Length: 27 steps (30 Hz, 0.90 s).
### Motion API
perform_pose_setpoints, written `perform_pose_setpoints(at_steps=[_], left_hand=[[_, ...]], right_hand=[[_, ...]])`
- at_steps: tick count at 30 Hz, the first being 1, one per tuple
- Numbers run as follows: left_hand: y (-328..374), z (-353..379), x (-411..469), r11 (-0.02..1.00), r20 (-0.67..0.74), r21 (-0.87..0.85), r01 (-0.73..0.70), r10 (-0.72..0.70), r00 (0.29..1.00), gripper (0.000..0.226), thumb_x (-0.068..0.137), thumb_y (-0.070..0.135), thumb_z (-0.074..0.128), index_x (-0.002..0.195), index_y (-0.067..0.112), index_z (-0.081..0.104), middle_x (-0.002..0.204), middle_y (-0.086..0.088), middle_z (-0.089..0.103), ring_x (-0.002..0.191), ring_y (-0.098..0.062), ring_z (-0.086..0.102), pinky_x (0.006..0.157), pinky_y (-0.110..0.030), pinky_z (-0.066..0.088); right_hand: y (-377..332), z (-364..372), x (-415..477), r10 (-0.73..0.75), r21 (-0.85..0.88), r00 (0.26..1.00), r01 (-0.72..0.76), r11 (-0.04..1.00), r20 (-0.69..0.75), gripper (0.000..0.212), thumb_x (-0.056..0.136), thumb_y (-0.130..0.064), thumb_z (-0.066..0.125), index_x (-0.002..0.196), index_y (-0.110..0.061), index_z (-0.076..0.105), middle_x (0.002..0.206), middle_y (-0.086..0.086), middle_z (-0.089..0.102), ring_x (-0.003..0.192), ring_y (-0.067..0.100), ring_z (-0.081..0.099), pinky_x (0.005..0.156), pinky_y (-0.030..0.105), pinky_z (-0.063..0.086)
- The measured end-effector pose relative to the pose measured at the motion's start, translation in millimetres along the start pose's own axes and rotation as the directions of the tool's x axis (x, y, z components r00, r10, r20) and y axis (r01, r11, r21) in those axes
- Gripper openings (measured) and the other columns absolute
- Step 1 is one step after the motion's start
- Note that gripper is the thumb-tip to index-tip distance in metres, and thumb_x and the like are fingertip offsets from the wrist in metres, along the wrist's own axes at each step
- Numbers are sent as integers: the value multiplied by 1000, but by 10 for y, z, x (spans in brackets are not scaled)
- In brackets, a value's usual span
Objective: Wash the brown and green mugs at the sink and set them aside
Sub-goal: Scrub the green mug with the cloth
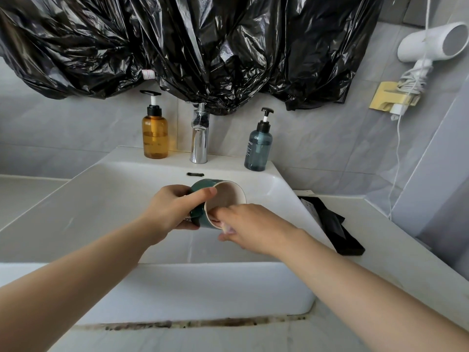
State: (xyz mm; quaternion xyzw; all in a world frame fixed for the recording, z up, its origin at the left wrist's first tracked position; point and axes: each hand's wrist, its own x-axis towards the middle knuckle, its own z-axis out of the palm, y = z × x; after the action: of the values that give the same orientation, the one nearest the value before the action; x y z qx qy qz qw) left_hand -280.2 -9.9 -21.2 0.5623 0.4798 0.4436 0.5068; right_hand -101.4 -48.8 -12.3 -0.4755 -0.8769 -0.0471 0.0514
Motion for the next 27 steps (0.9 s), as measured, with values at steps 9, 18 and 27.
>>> perform_pose_setpoints(at_steps=[9,18,27], left_hand=[[14,-6,3,997,-51,-76,-28,24,998,55,62,41,84,93,-3,71,79,-18,63,64,-25,66,73,-50,62],[14,13,10,999,105,-28,34,-31,994,69,74,54,75,102,-8,65,71,-14,51,58,-23,48,49,-25,40],[2,-17,10,995,-84,3,-104,104,991,76,51,70,68,102,13,68,83,-14,64,65,-23,58,52,-28,46]], right_hand=[[-155,54,46,188,478,982,-166,862,2,20,96,-24,58,81,-24,45,76,-6,50,51,19,68,53,37,55],[-73,-144,-35,43,93,996,-50,994,74,30,95,-33,58,72,-24,40,86,1,60,61,22,59,60,31,41],[-234,-118,40,126,352,992,-108,930,-29,31,94,-34,59,77,-16,41,69,-1,53,50,21,65,61,34,49]])
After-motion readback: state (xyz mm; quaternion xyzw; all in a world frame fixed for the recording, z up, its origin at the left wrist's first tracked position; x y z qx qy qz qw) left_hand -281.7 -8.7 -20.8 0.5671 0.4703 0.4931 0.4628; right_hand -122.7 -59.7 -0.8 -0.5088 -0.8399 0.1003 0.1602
